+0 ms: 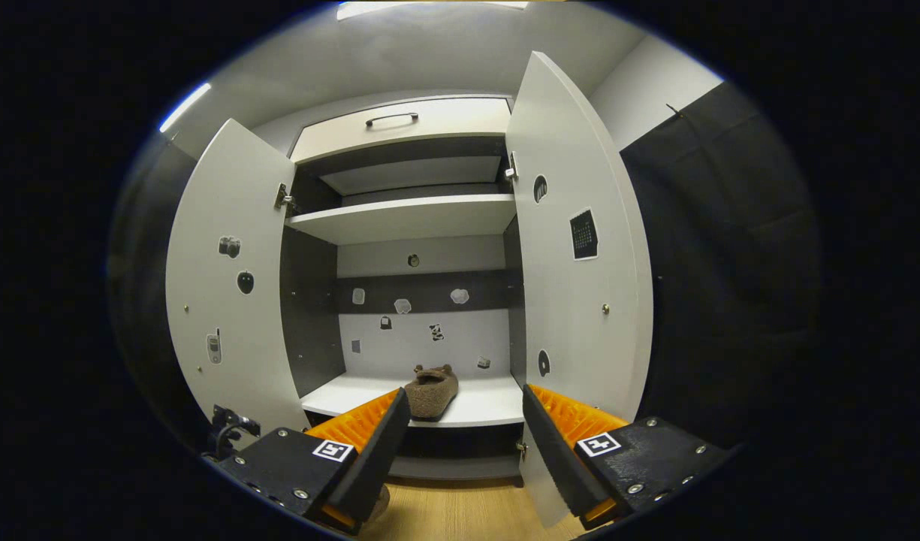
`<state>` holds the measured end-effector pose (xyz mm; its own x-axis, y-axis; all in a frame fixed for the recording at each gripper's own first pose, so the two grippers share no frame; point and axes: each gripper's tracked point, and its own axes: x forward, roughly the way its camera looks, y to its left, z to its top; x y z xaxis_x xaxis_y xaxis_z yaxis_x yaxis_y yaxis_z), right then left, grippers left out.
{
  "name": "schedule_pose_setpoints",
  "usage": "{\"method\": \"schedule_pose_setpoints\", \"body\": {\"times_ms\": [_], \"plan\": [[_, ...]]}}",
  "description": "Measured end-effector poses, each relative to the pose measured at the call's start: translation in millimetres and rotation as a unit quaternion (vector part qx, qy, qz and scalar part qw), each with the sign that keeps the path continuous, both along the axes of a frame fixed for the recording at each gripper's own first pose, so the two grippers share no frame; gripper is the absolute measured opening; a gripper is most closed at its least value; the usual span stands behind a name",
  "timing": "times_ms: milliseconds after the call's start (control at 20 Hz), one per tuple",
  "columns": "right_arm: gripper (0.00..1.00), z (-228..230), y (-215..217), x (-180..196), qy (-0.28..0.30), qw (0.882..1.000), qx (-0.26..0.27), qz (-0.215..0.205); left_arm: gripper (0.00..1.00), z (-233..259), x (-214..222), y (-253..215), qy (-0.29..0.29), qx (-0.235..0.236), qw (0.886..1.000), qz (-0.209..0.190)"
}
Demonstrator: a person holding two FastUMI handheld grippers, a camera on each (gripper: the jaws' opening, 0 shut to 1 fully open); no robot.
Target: Grab one shoe with the right hand and put it into the shoe cabinet, grab the other shoe with the left hand and put it into the shoe cabinet; then close the right door with the right hand and the left door with the left hand.
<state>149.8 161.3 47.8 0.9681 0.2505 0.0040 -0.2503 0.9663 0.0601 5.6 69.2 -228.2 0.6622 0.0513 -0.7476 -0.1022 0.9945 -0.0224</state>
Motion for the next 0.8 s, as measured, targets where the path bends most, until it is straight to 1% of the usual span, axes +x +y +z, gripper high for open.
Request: {"method": "schedule_pose_setpoints", "body": {"times_ms": [100, 200, 300, 450, 600, 800], "plan": [[0.92, 7, -7, -3, -0.007, 1.000, -0.001, -0.005, 0.07, 36, 18, -7, -0.033, 0.003, 0.999, -0.018], [0.92, 15, -14, -7, -0.016, 1.000, -0.004, -0.013, 0.07, 64, 37, -12, -0.060, -0.001, 0.998, -0.023], [0.93, 24, -21, -10, -0.026, 0.999, -0.005, -0.019, 0.07, 89, 61, -9, -0.087, -0.001, 0.996, -0.014], [0.92, 32, -32, -14, -0.033, 0.999, -0.003, -0.026, 0.07, 127, 103, 1, -0.126, 0.016, 0.992, -0.003], [0.92, 38, -45, -14, -0.038, 0.999, -0.001, -0.037, 0.07, 162, 144, 6, -0.166, 0.026, 0.986, 0.004], [0.93, 39, -57, -11, -0.037, 0.998, 0.001, -0.047, 0.06, 190, 198, 12, -0.193, 0.032, 0.981, 0.015]]}}
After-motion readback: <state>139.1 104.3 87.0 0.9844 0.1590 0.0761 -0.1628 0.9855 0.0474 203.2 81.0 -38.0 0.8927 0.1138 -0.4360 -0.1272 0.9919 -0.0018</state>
